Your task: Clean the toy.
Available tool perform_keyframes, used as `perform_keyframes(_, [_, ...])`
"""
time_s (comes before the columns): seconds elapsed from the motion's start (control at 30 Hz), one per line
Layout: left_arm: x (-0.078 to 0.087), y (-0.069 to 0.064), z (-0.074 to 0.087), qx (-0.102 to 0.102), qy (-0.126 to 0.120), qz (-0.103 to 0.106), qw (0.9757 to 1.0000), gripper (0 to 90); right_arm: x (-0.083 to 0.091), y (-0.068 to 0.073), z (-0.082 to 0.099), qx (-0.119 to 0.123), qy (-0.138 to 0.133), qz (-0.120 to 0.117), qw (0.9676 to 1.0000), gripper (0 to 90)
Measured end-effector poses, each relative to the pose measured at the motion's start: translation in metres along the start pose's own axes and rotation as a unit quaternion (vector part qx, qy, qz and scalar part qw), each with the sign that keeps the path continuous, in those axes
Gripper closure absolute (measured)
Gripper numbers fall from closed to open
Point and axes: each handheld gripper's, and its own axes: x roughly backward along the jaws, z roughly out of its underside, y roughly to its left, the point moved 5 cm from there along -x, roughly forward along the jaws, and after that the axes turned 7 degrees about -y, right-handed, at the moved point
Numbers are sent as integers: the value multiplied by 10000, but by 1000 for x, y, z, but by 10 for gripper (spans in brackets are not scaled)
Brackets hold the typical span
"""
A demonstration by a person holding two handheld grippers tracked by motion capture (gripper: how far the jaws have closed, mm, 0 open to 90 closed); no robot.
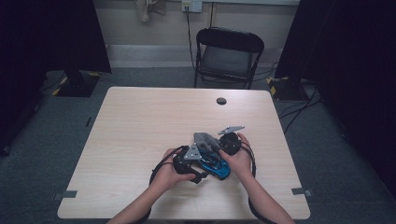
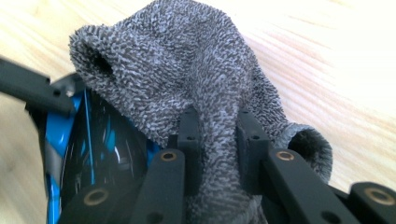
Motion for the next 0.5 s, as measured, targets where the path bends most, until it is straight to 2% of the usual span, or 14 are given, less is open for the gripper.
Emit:
perform_keyframes(0.1, [0,0,1,-17,-6,11,10000,164,-4,3,-5,-13,-59,-5,10000,755])
perform_keyframes(0.27, [1,0,1,-28,-14,26,10000,165,-1,2,-8,67,-132,95,9998,755])
perform_keyframes(0.37, [1,1,1,-22,-26,30,10000,166,11,-4,-7,27,-187,101,9998,755])
perform_keyframes(0.43, [1,1,1,-28,-42,19,10000,173,28,-10,-2,112,-236,159,9995,754])
perform_keyframes(0.47, [1,1,1,-28,-42,19,10000,173,28,-10,-2,112,-236,159,9995,754])
perform_keyframes(0.5, [1,1,1,-21,-50,16,10000,174,40,-14,5,100,-248,208,9994,750])
